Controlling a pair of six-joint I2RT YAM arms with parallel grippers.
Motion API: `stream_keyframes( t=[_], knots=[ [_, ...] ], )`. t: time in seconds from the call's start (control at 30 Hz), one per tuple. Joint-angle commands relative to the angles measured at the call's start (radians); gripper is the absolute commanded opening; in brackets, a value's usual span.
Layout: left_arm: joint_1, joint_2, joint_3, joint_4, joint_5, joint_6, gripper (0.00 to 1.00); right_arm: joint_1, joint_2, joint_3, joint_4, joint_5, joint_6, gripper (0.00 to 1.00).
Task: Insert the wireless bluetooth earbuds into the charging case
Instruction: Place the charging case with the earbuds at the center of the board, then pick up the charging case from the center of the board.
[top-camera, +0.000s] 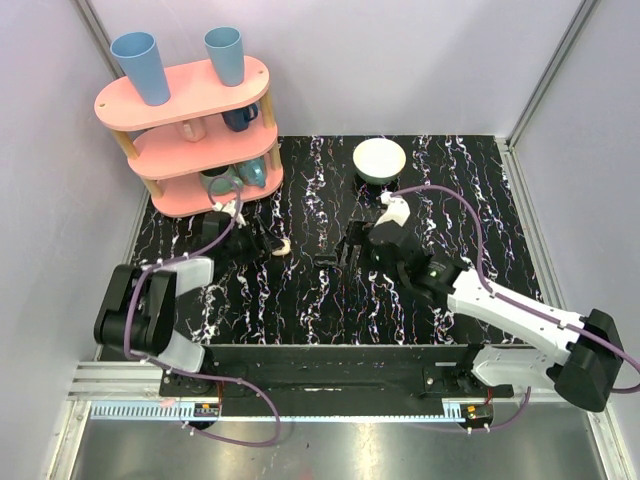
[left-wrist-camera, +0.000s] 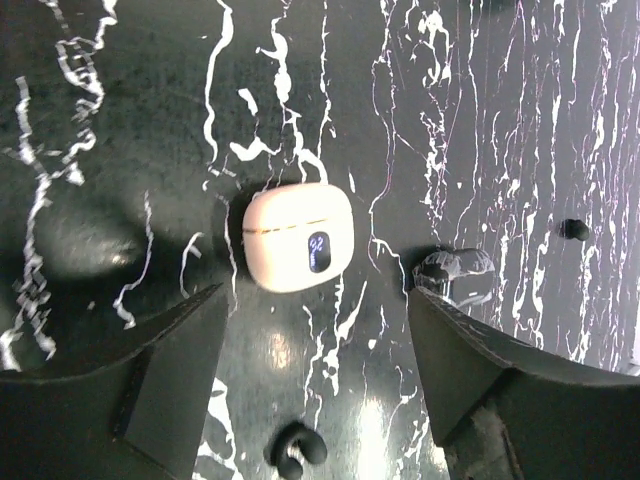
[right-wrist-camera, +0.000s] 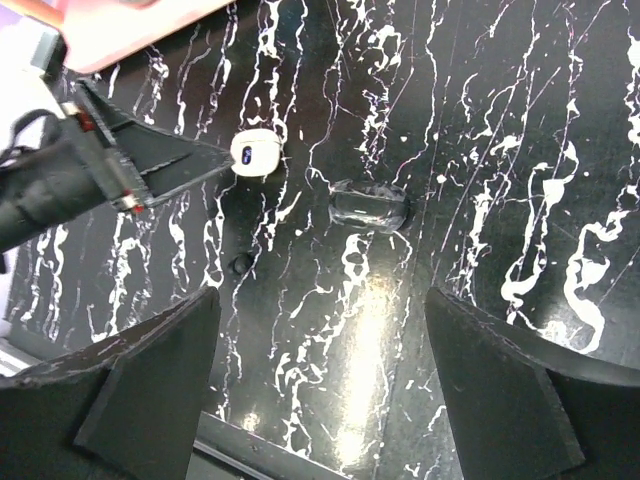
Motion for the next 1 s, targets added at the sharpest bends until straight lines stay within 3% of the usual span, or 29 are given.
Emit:
stream_keyframes(
  t=[0.0, 0.13, 0.23, 0.37, 0.5, 0.57, 0.67, 0.97],
  knots=[
    [0.008, -0.179, -0.032, -0.126, -0.132, 0.042, 0.77, -0.051, 0.062, 0.093, -0.029, -0.072, -0.133, 0.91],
    [0.009, -0.357, -0.026, -0.227, -0.156, 0.059, 0.8, -0.088, 0.155, 0.128, -0.04, -0.081, -0.271, 0.95],
    [0.009, -0.5, 0.034, -0.298, -0.061, 0.082, 0.84, -0.106, 0.263, 0.174, -0.087, 0.0, -0.381, 1.0],
    [0.009, -0.69, 0.143, -0.463, -0.012, 0.185, 0.98, -0.112, 0.352, 0.182, -0.039, -0.146, -0.581, 1.0],
    [0.009, -0.739, 0.265, -0.609, 0.059, 0.385, 0.99, -0.112, 0.436, 0.2, 0.007, -0.195, -0.711, 1.0],
    [0.009, -0.767, 0.247, -0.642, 0.035, 0.422, 0.99, -0.112, 0.47, 0.191, 0.056, -0.299, -0.852, 1.0],
    [0.009, -0.798, 0.21, -0.654, -0.04, 0.426, 0.99, -0.112, 0.522, 0.206, 0.063, -0.371, -0.967, 1.0],
    [-0.008, -0.785, 0.213, -0.666, -0.08, 0.449, 0.99, -0.118, 0.596, 0.156, 0.225, -0.442, -1.15, 1.0]
  ],
)
